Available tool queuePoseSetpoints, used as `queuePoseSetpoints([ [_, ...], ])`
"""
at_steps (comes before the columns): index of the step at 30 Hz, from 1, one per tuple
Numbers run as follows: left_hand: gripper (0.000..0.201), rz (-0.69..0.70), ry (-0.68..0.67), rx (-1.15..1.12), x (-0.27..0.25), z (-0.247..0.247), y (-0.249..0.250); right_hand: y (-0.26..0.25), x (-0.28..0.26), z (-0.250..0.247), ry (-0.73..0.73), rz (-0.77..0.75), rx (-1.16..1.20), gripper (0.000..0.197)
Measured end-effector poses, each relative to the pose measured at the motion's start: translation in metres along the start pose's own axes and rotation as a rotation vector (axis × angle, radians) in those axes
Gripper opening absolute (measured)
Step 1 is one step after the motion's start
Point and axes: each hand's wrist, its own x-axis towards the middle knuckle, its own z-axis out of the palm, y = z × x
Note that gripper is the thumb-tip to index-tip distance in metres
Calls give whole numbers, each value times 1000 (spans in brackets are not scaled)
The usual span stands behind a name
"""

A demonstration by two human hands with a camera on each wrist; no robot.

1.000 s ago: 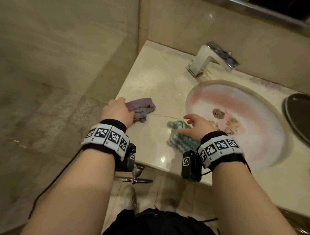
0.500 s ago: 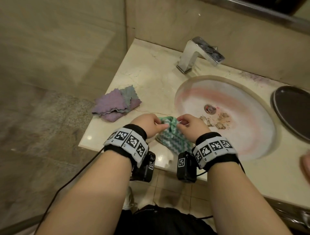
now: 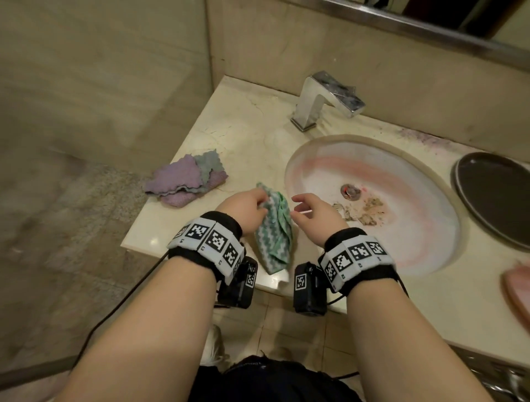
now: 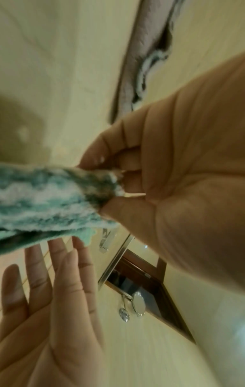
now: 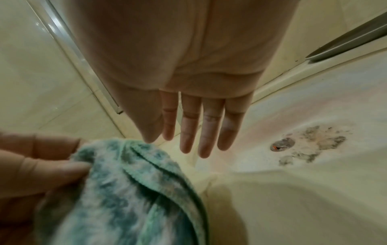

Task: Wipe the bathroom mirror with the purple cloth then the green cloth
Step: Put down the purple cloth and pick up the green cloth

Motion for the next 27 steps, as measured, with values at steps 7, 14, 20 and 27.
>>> queuePoseSetpoints([
  [7, 33, 146, 123, 15, -9, -47, 38, -18, 3, -55, 107, -223, -120, 69],
  [14, 25, 290, 328, 139, -23, -109, 90, -48, 4, -123, 72, -415, -238, 31],
  [20, 20, 295, 542, 221, -30, -160, 129, -79, 0, -181, 202, -459, -134, 23],
  [27, 9, 341, 677, -282, -22, -211, 177, -132, 3, -249, 332, -549, -145, 28],
])
